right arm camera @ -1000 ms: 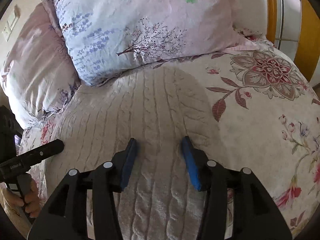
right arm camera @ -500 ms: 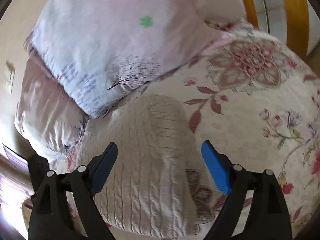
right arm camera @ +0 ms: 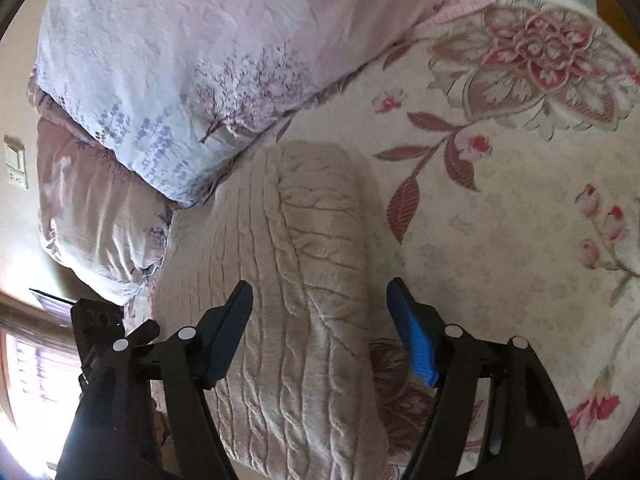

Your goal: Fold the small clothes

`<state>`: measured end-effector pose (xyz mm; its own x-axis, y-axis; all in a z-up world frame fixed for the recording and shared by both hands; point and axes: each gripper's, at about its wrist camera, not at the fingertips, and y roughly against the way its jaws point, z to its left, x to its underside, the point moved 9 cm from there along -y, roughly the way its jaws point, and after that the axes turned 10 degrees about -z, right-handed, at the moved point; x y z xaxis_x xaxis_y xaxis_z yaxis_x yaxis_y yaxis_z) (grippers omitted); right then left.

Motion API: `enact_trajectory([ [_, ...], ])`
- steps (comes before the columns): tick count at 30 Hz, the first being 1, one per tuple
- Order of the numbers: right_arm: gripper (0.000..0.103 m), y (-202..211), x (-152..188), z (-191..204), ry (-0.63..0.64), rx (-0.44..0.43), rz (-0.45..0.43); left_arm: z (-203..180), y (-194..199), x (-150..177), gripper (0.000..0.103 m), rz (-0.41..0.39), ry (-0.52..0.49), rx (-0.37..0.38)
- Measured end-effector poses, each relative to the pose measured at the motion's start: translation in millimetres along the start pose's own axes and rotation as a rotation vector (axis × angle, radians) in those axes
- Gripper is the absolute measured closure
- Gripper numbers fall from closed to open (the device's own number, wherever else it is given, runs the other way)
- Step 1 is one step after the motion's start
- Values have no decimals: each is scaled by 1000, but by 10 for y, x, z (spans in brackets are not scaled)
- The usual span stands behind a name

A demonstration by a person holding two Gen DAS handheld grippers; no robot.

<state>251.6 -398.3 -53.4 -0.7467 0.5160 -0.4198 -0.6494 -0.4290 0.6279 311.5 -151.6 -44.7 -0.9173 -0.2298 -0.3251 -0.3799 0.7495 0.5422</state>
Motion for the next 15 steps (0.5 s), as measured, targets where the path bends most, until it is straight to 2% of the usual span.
enact_trajectory([
  [2,43,-42,31,25,-2,-37,21,-3,-1,11,29,1,-5,1],
  [8,43,-139,71,154,25,-114,63,-32,-49,9,29,-3,-16,4],
  [10,48,-159,82,148,9,-138,64,-38,-58,2,30,-7,-13,5],
  [12,54,-171,102,147,6,-146,57,-44,-92,8,38,-9,-10,-4],
  [13,62,-177,137,161,0,-154,59,-56,-128,-3,41,-10,-9,-7],
  [15,67,-148,145,192,9,-147,35,-64,-143,-6,53,-15,-6,-3],
])
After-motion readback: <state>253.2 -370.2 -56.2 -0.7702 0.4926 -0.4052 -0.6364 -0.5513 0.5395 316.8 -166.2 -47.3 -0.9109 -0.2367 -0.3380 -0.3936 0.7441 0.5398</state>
